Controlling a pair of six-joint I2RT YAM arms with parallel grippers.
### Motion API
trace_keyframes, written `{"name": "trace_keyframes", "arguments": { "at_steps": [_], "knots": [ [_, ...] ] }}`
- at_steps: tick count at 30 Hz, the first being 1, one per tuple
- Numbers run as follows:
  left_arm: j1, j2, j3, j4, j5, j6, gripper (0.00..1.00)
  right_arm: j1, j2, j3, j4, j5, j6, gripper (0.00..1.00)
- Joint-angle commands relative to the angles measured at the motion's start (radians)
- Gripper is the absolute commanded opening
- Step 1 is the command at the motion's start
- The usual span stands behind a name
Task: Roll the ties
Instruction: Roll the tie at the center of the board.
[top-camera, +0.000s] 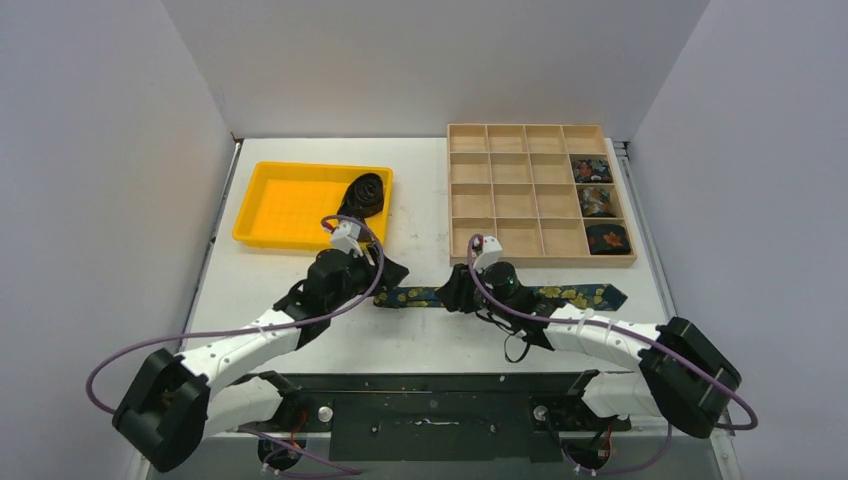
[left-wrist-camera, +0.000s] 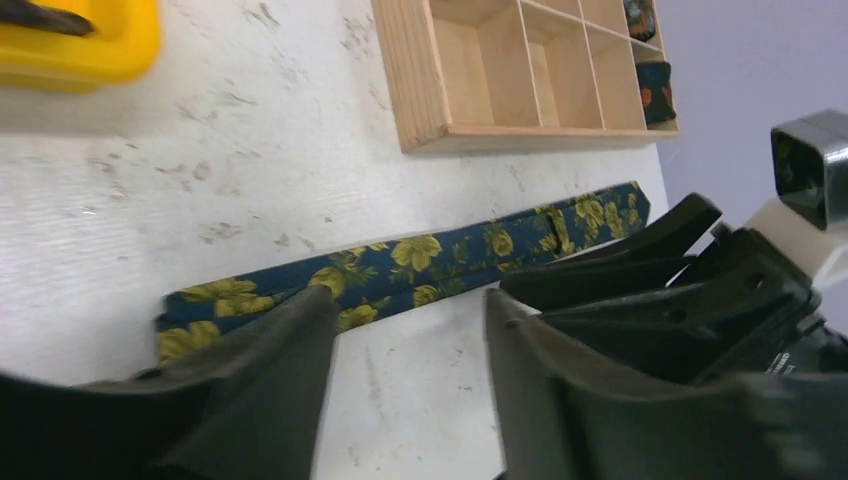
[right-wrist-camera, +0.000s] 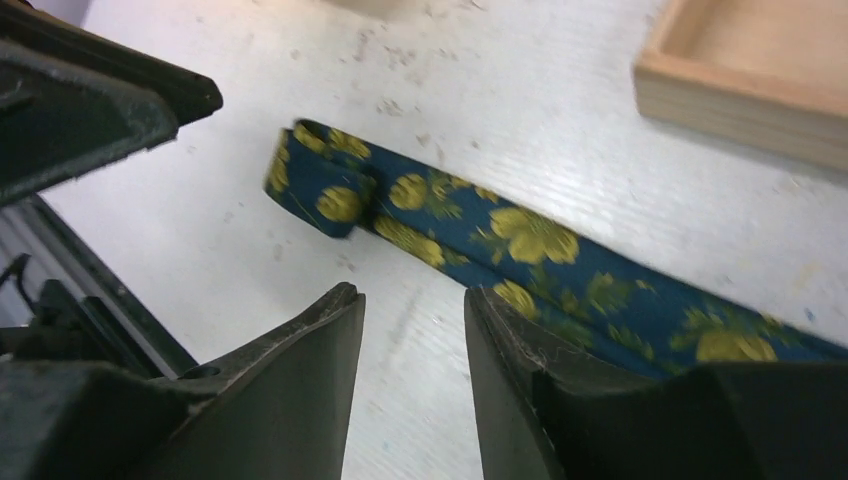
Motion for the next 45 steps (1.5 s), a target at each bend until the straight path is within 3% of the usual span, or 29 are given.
{"name": "trace_keyframes", "arguments": {
  "at_steps": [1,3,6,14,25,36,45],
  "knots": [
    [0.032,-0.171,-0.052,-0.178,-0.197,0.004,0.62,-0.023,0.133,0.129,0.144,-0.171,0.058,0.44],
    [0.071,-0.238,-0.097,-0.203,-0.227,-0.027,0.77,-0.025,0.235,0.161,0.203,-0.212,0.102,0.47],
    [0.139,-0.31,-0.159,-0.214,-0.219,-0.073,0.85,-0.025,0.369,0.218,0.278,-0.263,0.179,0.51],
    [0.242,-0.377,-0.274,-0.134,-0.14,-0.152,0.83,-0.026,0.554,0.262,0.424,-0.321,0.314,0.6],
    [0.258,-0.312,-0.316,-0.042,-0.096,-0.163,0.82,-0.023,0.62,0.271,0.473,-0.353,0.343,0.56],
    [0.265,-0.253,-0.326,0.028,-0.065,-0.164,0.8,-0.023,0.69,0.331,0.453,-0.379,0.328,0.38],
    [0.266,-0.255,-0.331,0.037,-0.034,-0.155,0.8,-0.028,0.753,0.345,0.522,-0.465,0.327,0.14]
  ]
}}
